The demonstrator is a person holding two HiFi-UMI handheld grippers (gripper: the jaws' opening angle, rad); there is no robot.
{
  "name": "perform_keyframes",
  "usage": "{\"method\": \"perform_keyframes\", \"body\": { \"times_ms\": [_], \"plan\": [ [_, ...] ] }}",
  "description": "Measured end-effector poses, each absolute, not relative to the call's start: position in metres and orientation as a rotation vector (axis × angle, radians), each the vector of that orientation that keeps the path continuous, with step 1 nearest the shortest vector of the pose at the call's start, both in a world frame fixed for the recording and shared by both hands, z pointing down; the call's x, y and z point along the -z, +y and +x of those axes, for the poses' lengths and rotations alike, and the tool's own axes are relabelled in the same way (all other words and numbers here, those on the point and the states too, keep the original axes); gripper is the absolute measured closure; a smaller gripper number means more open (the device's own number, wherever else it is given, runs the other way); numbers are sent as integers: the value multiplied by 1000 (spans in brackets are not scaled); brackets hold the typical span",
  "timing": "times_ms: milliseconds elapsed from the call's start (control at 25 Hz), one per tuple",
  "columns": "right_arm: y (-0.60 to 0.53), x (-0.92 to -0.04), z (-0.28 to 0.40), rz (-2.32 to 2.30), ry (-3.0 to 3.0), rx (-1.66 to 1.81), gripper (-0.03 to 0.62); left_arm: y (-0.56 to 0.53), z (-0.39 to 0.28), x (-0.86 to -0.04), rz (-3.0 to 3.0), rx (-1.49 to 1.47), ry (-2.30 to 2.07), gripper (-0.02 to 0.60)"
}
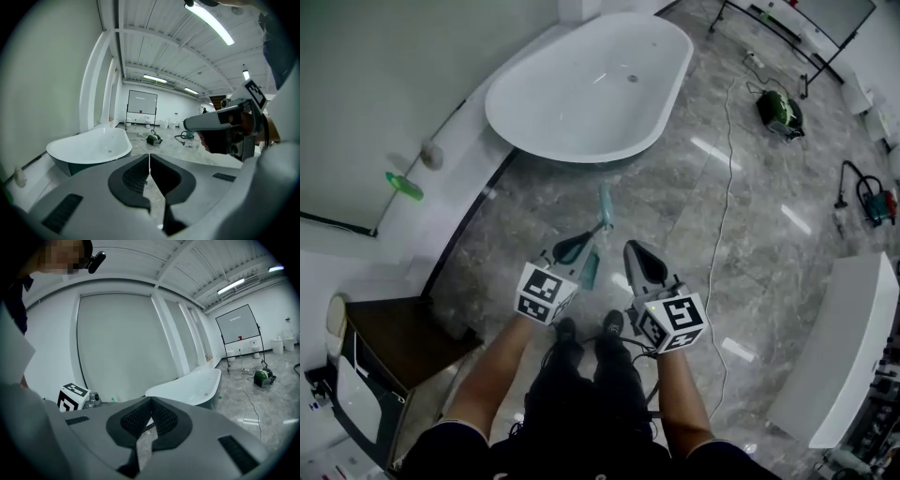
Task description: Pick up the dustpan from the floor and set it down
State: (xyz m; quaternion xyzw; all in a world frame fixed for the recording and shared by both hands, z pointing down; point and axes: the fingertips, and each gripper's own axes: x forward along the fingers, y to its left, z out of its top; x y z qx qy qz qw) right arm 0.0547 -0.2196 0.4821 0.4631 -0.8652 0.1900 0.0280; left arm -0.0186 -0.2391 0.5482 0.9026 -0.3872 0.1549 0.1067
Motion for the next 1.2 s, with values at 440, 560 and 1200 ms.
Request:
{"method": "perform_keyframes", "body": {
  "times_ms": [440, 560, 1200],
  "plan": [
    [-254, -547, 58, 1403, -2584, -709, 588, -297, -11, -697, 2543, -685, -1089, 550],
    [-263, -555, 63, 1409, -2563, -725, 588, -301, -1, -733, 2536, -776, -980, 348],
    [-275, -591, 81, 1422, -2510, -798, 588, -324, 31, -766, 2683, -849, -862, 317]
  ]
}}
